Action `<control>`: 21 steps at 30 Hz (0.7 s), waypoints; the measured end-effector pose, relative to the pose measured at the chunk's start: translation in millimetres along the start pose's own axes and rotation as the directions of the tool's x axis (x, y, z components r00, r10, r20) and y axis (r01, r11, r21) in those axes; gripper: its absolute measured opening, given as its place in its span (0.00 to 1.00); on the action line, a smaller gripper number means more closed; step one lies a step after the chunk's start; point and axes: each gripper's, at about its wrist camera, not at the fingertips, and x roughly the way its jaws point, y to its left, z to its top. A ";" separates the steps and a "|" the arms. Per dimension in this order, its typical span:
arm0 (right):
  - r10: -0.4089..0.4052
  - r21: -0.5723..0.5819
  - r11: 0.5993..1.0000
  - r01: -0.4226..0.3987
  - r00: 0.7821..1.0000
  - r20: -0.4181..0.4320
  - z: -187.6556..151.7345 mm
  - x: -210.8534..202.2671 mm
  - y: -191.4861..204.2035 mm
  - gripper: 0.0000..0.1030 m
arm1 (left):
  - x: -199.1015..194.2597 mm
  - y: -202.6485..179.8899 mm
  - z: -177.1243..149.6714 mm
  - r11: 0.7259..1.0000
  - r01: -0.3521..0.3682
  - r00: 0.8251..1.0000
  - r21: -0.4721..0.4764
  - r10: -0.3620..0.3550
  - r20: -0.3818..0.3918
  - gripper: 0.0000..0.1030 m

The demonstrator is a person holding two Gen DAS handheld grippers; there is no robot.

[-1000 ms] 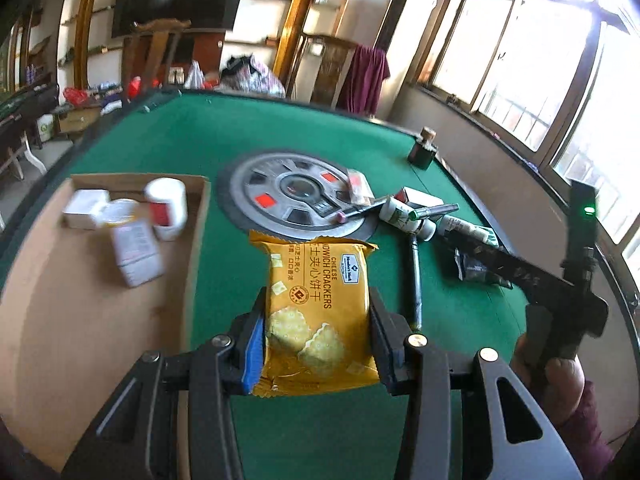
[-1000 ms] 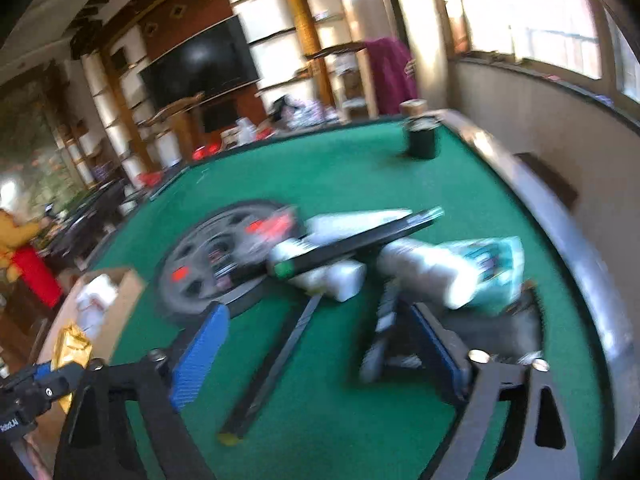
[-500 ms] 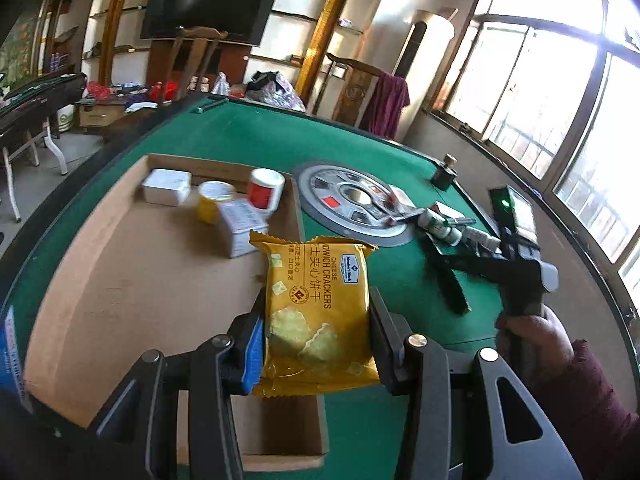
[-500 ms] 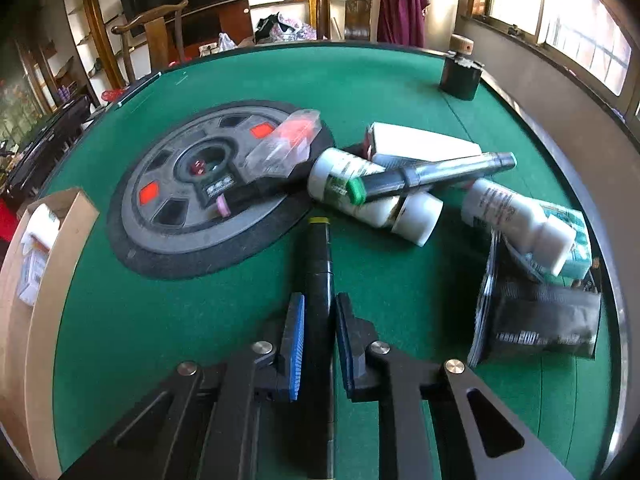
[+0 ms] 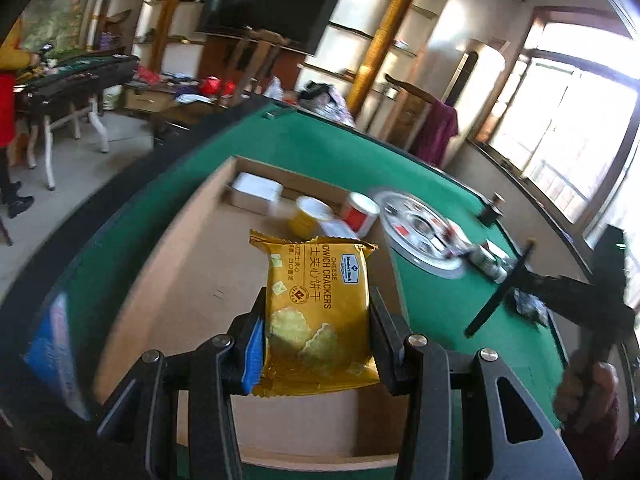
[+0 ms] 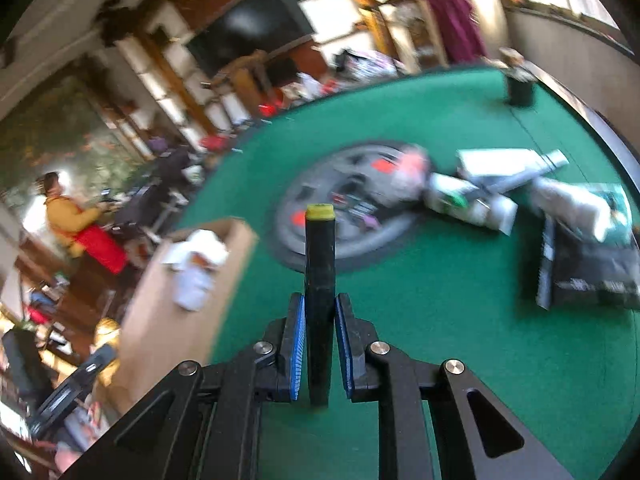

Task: Organize objects
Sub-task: 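Carry the cracker packet and marker into the tray and open both tools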

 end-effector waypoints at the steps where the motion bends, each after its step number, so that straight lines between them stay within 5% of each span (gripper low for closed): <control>1: 0.019 -0.014 1.000 -0.019 1.000 0.007 1.3 -1.4 8.1 0.16 | -1.5 4.3 2.3 1.000 -0.016 1.000 -0.001 0.016 0.005 0.42; 10: 0.182 -0.143 0.972 -0.186 0.982 -0.041 20.1 14.4 91.8 0.16 | 20.1 26.7 35.2 0.991 -0.122 0.992 0.049 0.123 -0.017 0.42; 14: 0.286 -0.125 0.943 -0.309 0.943 -0.171 19.1 48.0 122.4 0.17 | 52.6 30.7 49.2 0.985 -0.152 0.985 0.080 0.158 -0.076 0.42; 21: 0.249 -0.129 0.944 -0.305 0.910 -0.331 6.4 144.0 162.3 0.17 | 103.5 41.9 65.6 0.978 -0.186 0.955 0.096 0.203 -0.215 0.42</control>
